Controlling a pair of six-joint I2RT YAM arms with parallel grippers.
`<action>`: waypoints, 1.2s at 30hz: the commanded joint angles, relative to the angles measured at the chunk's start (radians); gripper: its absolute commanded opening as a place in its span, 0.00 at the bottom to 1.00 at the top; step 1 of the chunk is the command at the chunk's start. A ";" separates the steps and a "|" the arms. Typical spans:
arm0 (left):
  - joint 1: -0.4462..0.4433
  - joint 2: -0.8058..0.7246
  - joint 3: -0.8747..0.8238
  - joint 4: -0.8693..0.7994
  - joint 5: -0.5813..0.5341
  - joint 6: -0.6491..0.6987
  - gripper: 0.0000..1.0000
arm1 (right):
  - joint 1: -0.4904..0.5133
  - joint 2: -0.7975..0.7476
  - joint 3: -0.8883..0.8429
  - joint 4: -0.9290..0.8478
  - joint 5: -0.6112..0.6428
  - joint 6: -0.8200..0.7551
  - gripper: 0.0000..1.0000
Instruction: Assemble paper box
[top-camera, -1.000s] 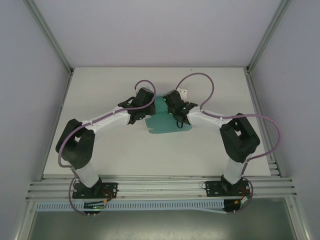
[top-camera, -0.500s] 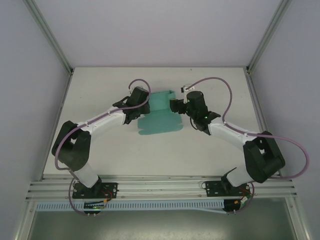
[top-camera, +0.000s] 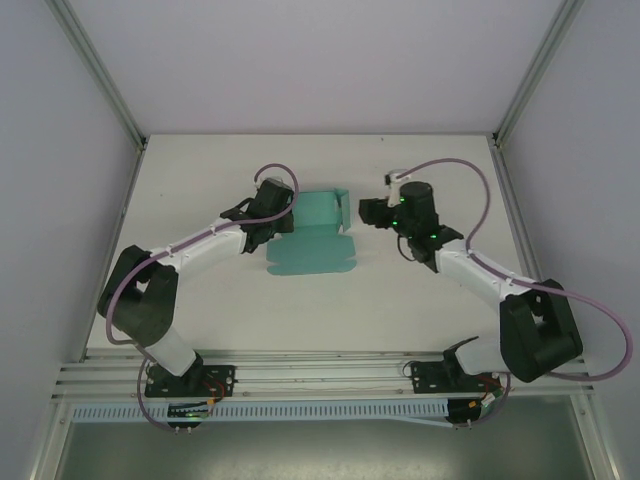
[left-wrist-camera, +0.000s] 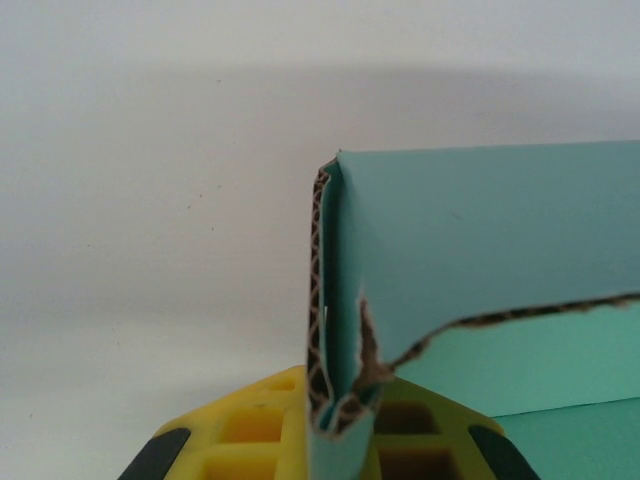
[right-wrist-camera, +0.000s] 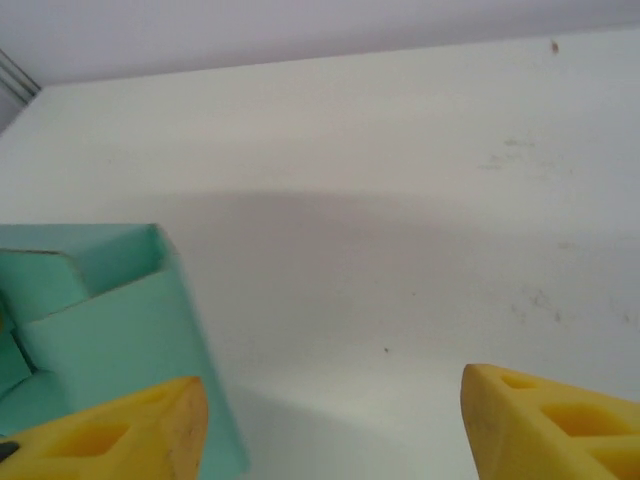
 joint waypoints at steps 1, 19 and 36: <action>-0.002 -0.026 -0.012 0.054 0.039 0.044 0.00 | -0.082 -0.011 -0.029 -0.003 -0.296 0.028 0.67; -0.001 -0.036 -0.015 0.079 0.086 0.066 0.00 | -0.003 0.288 0.202 -0.060 -0.553 -0.068 0.67; -0.014 -0.053 -0.020 0.080 0.090 0.069 0.00 | 0.100 0.337 0.282 -0.148 -0.018 -0.033 0.36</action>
